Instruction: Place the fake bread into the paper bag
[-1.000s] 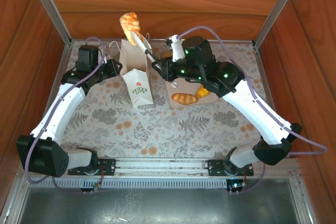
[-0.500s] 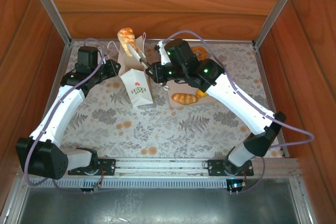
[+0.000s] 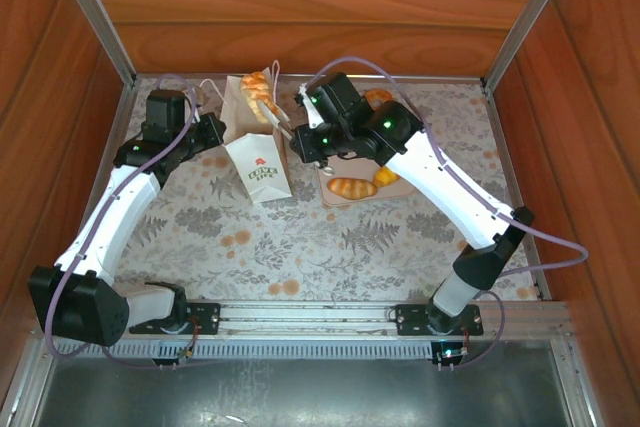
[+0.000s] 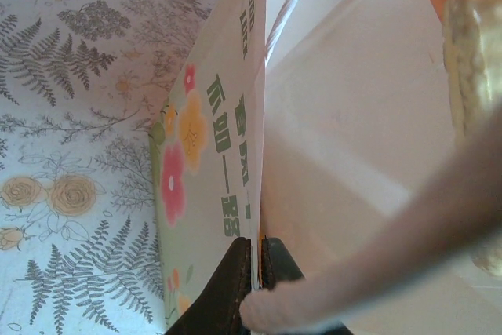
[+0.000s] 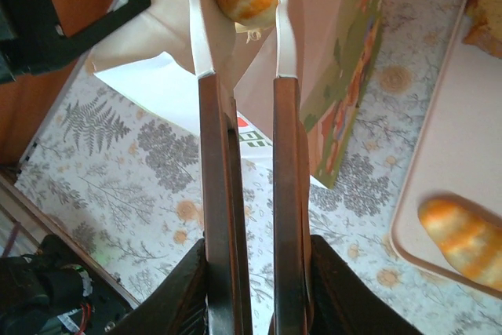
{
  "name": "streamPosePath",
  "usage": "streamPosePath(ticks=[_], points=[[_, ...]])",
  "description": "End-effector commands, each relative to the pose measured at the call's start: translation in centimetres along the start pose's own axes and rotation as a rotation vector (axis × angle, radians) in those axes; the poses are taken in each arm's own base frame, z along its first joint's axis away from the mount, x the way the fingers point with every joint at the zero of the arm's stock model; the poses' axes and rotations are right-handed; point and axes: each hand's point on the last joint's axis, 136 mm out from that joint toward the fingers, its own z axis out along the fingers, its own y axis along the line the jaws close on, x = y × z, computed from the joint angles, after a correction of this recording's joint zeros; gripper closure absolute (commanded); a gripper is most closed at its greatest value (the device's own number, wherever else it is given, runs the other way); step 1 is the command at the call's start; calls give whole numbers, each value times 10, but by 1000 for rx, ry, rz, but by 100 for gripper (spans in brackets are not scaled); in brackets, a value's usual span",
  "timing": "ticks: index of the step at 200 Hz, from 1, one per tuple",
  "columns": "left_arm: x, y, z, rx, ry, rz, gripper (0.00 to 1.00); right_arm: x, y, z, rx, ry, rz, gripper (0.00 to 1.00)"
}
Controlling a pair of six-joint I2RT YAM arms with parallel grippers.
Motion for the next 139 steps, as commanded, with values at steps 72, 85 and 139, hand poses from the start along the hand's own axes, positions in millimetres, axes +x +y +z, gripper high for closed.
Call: streamPosePath(ticks=[72, 85, 139], points=[[-1, -9, -4, 37, -6, -28, 89, 5, -9, 2, 109, 66, -100, 81], [-2, -11, -4, 43, -5, -28, 89, 6, -12, 3, 134, 85, -115, 80], [0, -15, -1, 58, 7, -28, 90, 8, -19, 4, 242, 176, -236, 79]])
